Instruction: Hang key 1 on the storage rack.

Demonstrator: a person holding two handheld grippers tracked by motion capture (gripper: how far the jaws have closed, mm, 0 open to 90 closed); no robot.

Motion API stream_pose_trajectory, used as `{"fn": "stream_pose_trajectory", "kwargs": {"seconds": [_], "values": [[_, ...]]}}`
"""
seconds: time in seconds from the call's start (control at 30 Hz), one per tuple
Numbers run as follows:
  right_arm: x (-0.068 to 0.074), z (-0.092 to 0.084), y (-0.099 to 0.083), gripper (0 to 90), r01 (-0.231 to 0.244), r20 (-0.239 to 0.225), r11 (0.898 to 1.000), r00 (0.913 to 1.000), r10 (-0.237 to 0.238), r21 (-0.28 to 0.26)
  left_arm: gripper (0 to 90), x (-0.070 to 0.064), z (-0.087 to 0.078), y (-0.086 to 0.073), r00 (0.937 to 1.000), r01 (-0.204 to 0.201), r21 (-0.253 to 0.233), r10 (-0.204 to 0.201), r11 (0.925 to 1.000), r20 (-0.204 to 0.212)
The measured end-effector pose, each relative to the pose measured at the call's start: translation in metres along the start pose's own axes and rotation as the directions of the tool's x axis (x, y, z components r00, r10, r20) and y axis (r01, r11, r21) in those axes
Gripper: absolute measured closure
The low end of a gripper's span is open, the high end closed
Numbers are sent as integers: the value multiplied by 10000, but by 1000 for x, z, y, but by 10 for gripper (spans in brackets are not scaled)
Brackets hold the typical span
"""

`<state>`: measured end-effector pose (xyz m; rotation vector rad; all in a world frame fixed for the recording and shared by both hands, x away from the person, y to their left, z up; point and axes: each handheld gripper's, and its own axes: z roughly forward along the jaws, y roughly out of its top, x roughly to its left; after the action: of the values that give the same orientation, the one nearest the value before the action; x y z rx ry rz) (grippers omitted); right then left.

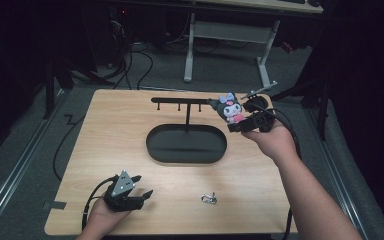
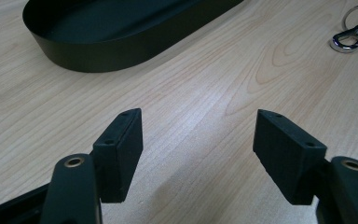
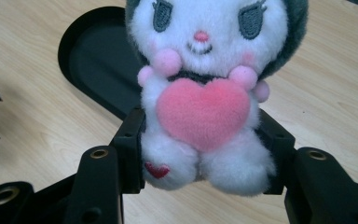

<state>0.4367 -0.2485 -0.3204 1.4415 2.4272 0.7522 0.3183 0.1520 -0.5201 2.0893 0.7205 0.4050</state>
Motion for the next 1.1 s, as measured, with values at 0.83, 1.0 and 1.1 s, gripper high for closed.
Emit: {"fn": "stream_pose_trajectory", "kwargs": {"seconds": [0.83,1.0,1.1], "values": [[-19,46,-50,477,-378,-47,9981,9993,381,477,338,-3,5,-1,9998,-140,360,136,9993,122],[-15,59,-49,474,-292,17,9982,9996,291,524,338,-2,6,-1,9998,-152,388,146,9991,157],[-14,66,-47,474,-309,22,9978,9995,309,589,338,-2,6,-1,9997,-160,372,154,9992,169]]}}
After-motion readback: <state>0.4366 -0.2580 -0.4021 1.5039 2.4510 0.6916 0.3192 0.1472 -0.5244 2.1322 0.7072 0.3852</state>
